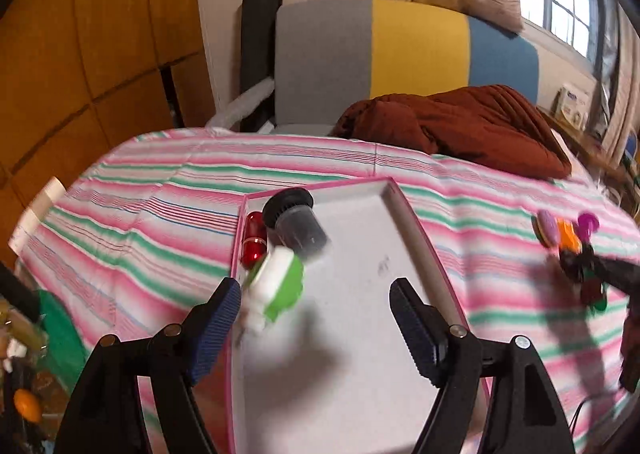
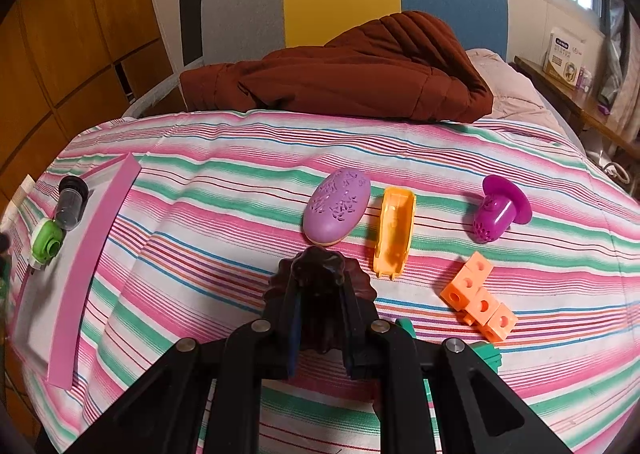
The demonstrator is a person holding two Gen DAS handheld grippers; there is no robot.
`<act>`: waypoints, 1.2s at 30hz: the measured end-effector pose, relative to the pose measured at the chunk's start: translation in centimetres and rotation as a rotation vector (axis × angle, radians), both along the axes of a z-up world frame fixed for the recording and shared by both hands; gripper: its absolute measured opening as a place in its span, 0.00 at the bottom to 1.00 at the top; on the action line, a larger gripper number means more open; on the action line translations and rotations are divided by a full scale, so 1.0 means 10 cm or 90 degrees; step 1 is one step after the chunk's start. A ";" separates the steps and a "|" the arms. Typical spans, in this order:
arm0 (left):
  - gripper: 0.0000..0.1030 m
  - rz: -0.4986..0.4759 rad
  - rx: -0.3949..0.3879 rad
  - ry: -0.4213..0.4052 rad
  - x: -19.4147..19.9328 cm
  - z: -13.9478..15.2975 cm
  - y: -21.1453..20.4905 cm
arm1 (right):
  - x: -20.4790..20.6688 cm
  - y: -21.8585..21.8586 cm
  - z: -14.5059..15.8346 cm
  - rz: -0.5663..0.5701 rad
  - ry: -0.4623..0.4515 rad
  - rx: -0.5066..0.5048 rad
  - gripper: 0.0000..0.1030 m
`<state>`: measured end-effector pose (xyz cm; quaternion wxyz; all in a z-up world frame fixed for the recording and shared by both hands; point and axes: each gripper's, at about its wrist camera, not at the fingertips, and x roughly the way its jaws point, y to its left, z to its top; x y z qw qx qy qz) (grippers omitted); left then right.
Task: Organize rigid objects
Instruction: 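Carry the clear jar into the tray and open the left gripper, then carry the brown flower piece into the tray beside the jar, release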
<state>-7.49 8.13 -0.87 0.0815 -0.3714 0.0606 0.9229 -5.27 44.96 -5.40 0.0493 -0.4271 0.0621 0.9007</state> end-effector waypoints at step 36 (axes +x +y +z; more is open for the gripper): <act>0.75 -0.112 -0.054 -0.023 0.83 -0.17 0.44 | 0.04 -0.15 0.14 0.052 0.017 -0.081 0.08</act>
